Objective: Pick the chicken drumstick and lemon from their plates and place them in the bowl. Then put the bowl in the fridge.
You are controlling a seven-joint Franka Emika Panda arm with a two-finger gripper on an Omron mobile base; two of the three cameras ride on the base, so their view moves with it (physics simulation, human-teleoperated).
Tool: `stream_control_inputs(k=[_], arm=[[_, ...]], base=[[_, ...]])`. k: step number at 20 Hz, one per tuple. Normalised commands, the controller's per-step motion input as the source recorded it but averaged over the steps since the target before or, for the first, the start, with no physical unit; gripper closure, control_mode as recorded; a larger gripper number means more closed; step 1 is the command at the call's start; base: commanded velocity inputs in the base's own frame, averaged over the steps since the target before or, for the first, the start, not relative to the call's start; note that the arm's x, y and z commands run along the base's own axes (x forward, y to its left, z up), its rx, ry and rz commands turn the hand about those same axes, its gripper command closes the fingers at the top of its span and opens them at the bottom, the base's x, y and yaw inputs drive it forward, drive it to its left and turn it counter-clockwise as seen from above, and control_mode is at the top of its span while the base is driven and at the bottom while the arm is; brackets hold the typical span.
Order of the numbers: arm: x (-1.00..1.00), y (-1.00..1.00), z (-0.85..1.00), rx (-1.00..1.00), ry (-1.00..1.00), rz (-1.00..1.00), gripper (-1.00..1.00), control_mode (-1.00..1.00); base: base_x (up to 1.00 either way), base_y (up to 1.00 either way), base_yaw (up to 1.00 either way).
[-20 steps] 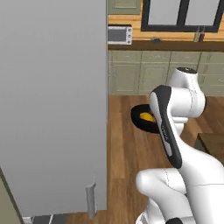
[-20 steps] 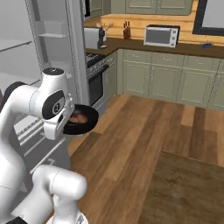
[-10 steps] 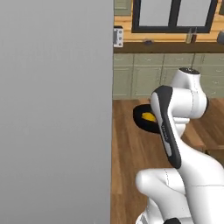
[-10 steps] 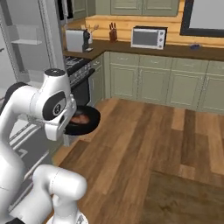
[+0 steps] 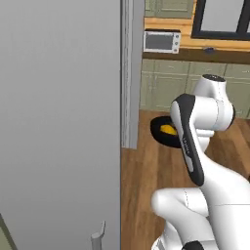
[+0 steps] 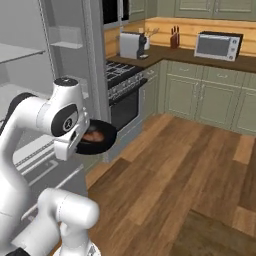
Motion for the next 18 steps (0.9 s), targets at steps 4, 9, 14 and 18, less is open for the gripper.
stream_control_inputs(k=[4, 9, 14, 18], arm=[[0.0, 0.0, 0.0, 0.0, 0.0, 0.0, 1.0, 1.0], [0.0, 0.0, 0.0, 0.0, 0.0, 0.0, 1.0, 1.0], [0.0, 0.0, 0.0, 0.0, 0.0, 0.0, 1.0, 1.0], [0.0, 0.0, 0.0, 0.0, 0.0, 0.0, 1.0, 1.0]], base=[[1.0, -0.14, 0.25], [1.0, -0.38, 0.21], [1.0, 0.11, 0.03], [0.9, 0.21, -0.21]])
